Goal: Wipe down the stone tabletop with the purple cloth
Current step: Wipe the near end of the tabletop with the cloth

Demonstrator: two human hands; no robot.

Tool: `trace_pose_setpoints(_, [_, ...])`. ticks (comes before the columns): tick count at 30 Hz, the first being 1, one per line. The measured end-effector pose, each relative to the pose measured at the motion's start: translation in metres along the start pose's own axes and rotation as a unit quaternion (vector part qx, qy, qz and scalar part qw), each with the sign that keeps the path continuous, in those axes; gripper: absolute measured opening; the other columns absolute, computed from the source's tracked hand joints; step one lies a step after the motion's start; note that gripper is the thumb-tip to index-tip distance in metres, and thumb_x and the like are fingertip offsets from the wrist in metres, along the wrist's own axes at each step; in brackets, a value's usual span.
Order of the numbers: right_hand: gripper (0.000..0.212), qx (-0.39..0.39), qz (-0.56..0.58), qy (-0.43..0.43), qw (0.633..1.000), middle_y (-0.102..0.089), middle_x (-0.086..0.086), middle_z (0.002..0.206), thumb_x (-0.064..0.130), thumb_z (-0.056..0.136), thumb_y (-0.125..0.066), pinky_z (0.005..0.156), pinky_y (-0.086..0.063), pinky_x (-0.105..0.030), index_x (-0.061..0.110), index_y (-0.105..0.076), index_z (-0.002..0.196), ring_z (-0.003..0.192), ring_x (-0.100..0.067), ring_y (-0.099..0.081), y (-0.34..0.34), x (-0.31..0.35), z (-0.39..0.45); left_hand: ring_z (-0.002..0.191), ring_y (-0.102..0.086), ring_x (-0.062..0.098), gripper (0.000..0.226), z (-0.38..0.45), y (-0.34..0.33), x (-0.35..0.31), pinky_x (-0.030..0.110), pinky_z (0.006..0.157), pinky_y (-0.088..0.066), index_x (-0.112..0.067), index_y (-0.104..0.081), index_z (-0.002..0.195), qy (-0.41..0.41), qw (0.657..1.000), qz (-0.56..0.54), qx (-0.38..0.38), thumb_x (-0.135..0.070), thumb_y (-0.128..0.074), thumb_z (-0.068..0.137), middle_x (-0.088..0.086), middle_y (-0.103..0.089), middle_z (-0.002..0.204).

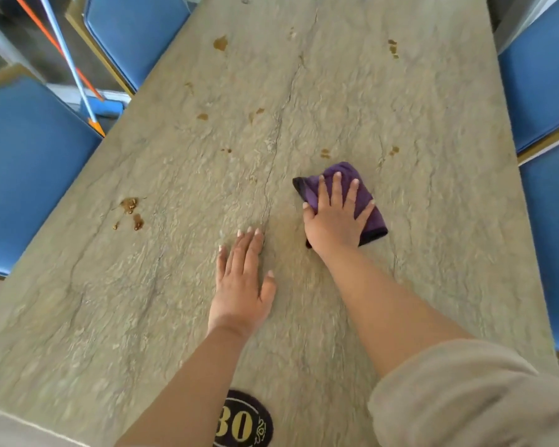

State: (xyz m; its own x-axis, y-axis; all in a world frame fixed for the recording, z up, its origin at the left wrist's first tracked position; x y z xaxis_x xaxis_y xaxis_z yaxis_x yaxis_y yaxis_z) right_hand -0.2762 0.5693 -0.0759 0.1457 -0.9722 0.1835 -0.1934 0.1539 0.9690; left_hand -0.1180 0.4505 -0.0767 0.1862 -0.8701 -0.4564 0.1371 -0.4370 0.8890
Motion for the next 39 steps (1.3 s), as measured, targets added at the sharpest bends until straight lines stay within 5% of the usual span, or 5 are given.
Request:
trace_pose_setpoints(6, [0.062, 0.058, -0.032, 0.429, 0.901, -0.001, 0.018, 0.158, 0.047, 0.088, -0.023, 0.118, 0.009, -0.044, 0.044, -0.012, 0.148, 0.146, -0.009, 0.009, -0.006, 0.000, -0.041, 0.147, -0.015, 0.020, 0.069, -0.002, 0.009, 0.004, 0.046, 0.119, -0.021, -0.025, -0.008, 0.153, 0.045, 0.984, -0.166, -0.035, -0.037, -0.032, 0.089, -0.002, -0.017, 0.156])
trace_pose_setpoints(13, [0.055, -0.012, 0.005, 0.090, 0.996, 0.002, 0.009, 0.161, 0.042, 0.098, -0.028, 0.117, 0.006, -0.053, 0.037, -0.009, 0.150, 0.148, -0.018, 0.008, 0.001, -0.003, 0.012, 0.145, -0.019, 0.025, 0.070, 0.000, 0.006, 0.008, 0.049, 0.119, -0.014, -0.020, -0.011, 0.154, 0.029, 0.987, -0.158, -0.022, -0.037, -0.032, 0.089, 0.004, -0.030, 0.153])
trace_pose_setpoints(20, [0.057, 0.010, -0.023, 0.326, 0.945, -0.014, 0.014, 0.158, 0.054, 0.094, -0.013, 0.119, -0.006, -0.047, 0.038, -0.021, 0.148, 0.147, -0.011, -0.004, -0.014, -0.016, -0.078, 0.130, -0.037, 0.019, 0.067, 0.001, 0.009, 0.010, 0.051, 0.114, -0.026, -0.016, -0.027, 0.149, 0.003, 0.977, -0.208, -0.038, -0.028, -0.035, 0.084, -0.005, -0.038, 0.133])
trace_pose_setpoints(28, [0.052, -0.088, 0.031, -0.090, 0.992, -0.012, 0.002, 0.160, 0.038, 0.100, -0.026, 0.118, -0.001, -0.053, 0.026, -0.021, 0.151, 0.148, -0.020, -0.002, -0.027, -0.054, -0.182, 0.123, -0.038, 0.006, 0.041, -0.036, 0.036, 0.016, 0.029, 0.109, -0.034, -0.018, -0.043, 0.138, 0.048, 0.987, -0.152, 0.021, -0.017, -0.040, 0.096, -0.011, -0.035, 0.140])
trace_pose_setpoints(39, [0.057, 0.014, -0.026, 0.309, 0.950, -0.011, 0.013, 0.159, 0.046, 0.093, -0.016, 0.119, -0.004, -0.047, 0.038, -0.019, 0.149, 0.147, -0.011, -0.001, -0.040, 0.017, -0.197, 0.143, -0.022, 0.020, 0.050, -0.089, 0.030, 0.040, 0.046, 0.119, -0.017, -0.020, -0.034, 0.146, 0.056, 0.991, -0.122, 0.014, -0.037, -0.027, 0.099, 0.002, -0.030, 0.151])
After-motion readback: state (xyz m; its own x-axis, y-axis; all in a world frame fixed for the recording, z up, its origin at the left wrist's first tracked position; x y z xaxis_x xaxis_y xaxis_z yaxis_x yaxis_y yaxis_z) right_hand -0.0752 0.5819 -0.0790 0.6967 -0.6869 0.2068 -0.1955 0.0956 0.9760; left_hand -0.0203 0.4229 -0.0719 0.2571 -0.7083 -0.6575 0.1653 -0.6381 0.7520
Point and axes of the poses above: each hand's wrist, its own z-axis towards the middle knuckle, its own y-axis out of the back of the hand, x = y × z, the point moved 3 cm from there along z, towards the middle knuckle
